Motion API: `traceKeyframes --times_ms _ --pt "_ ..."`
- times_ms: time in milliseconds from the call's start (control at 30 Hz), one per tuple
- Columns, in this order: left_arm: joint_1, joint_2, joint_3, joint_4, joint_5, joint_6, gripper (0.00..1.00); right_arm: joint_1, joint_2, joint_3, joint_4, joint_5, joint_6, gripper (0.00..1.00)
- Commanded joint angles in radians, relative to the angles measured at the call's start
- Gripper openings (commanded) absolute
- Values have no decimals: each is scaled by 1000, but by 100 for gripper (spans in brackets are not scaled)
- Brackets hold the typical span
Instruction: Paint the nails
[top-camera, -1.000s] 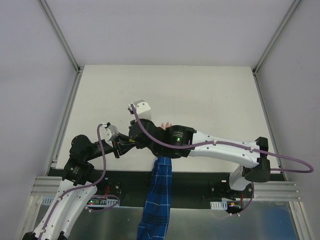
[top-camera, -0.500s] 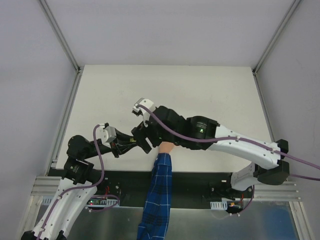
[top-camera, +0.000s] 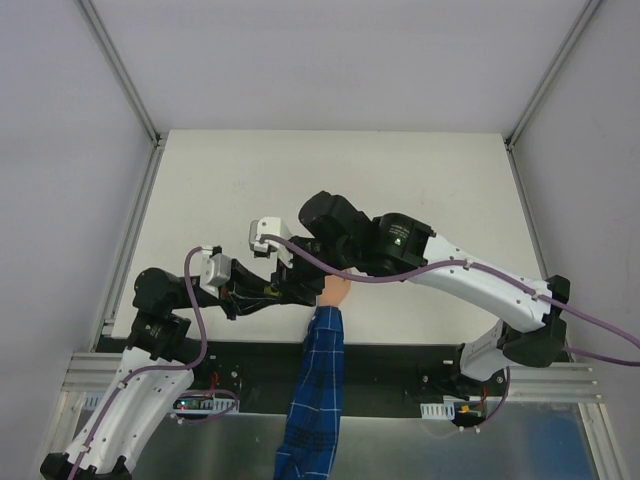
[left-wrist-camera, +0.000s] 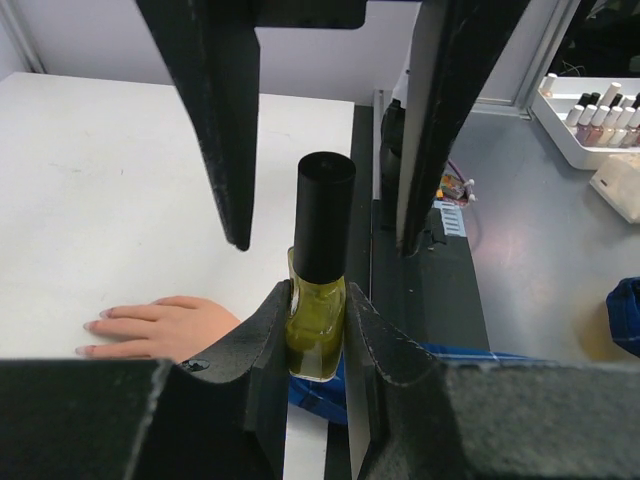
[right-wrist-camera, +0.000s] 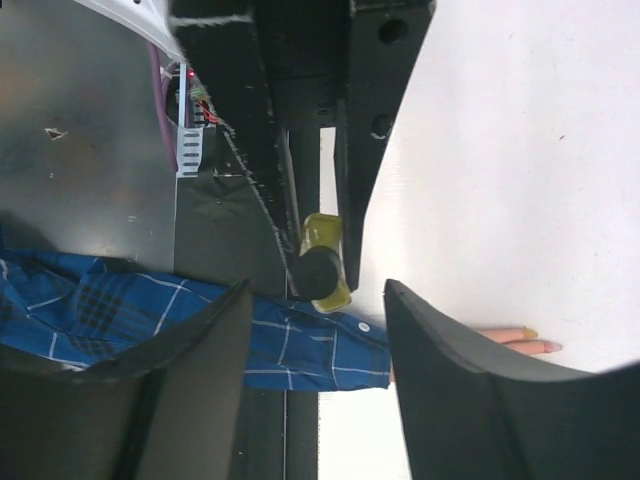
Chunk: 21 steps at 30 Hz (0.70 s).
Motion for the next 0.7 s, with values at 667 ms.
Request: traceKeyframes --times_ms 667 --pt "-1 16 9 90 57 -24 0 -24 71 129 -54 -162 -87 28"
